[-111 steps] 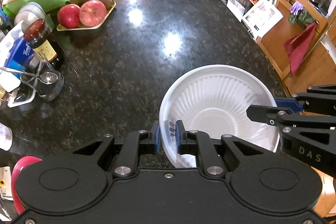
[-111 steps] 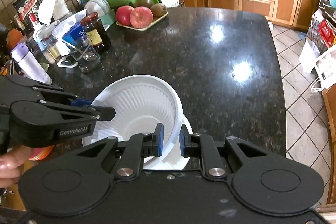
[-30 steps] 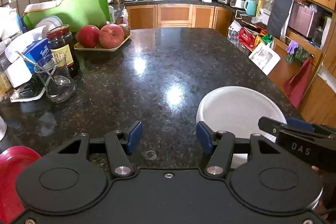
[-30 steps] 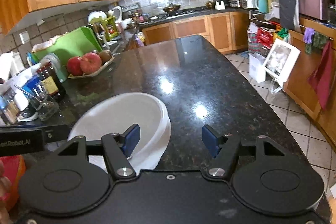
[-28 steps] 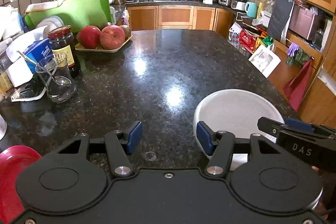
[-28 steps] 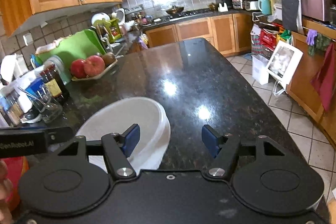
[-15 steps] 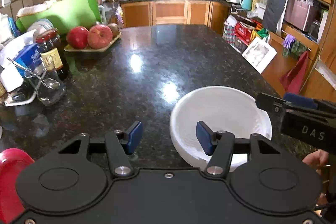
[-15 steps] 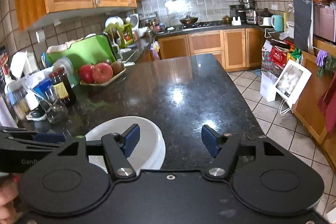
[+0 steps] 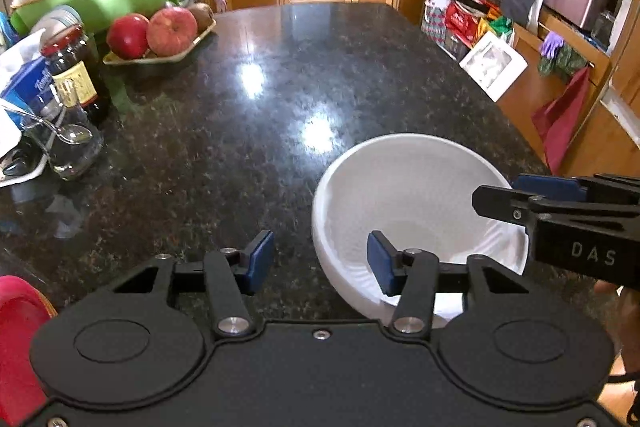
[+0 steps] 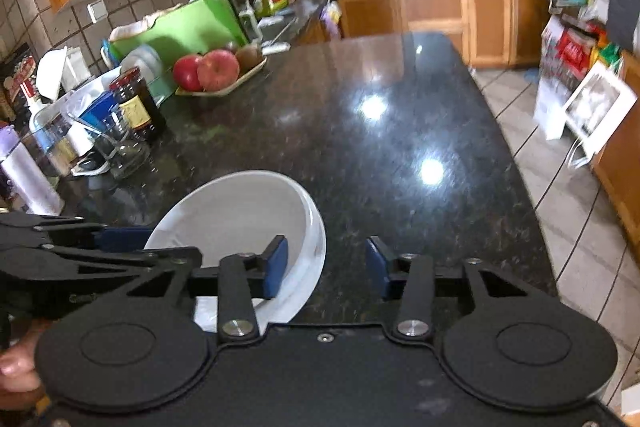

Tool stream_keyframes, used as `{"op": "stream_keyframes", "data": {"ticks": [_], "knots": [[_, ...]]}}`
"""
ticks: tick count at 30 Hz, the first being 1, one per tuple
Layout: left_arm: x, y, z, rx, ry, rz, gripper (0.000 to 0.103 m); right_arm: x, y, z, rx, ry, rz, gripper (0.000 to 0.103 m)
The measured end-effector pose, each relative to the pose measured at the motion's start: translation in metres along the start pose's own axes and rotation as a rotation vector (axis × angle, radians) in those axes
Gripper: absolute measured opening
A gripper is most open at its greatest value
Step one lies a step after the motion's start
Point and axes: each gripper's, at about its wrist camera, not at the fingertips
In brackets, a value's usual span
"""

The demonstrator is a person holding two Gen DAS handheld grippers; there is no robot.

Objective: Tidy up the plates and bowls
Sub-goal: 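Carry the bowl stack with both grippers toward the red plate stack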

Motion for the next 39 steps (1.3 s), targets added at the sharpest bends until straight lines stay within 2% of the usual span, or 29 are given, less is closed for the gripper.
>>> {"op": "stream_keyframes", "data": {"ticks": [1,9,15,19,30,39], "knots": [[0.001,0.001,0.0,-0.005,0.0,0.009,0.054,0.002,0.002,0.0,0.007,0.005,0.013,0.037],[0.002,0.012,0.001,-0.011,-0.015,0.069,0.047,0.006,0.013,0.002,0.038,0.001,0.069,0.032],[0.004,0.018,-0.001,-0.039,-0.015,0.093,0.034,0.008,0.022,0.003,0.062,0.012,0.1,0.023],[0.005,0.017,-0.003,-0.05,-0.008,0.092,0.028,0.009,0.022,0.003,0.062,0.016,0.105,0.023],[0.005,0.014,-0.007,-0.051,-0.011,0.103,0.027,0.008,0.016,0.003,0.057,0.009,0.099,0.023],[0.0,0.002,-0.009,-0.02,-0.03,0.082,0.027,0.005,0.007,0.005,0.084,-0.023,0.085,0.023]]}}
Point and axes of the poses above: each gripper's, at about its wrist camera, not at the fingertips, and y roughly the way its jaws point, z to its left, x to its top, and after that the axes turned 5 degrees about x, right-handed
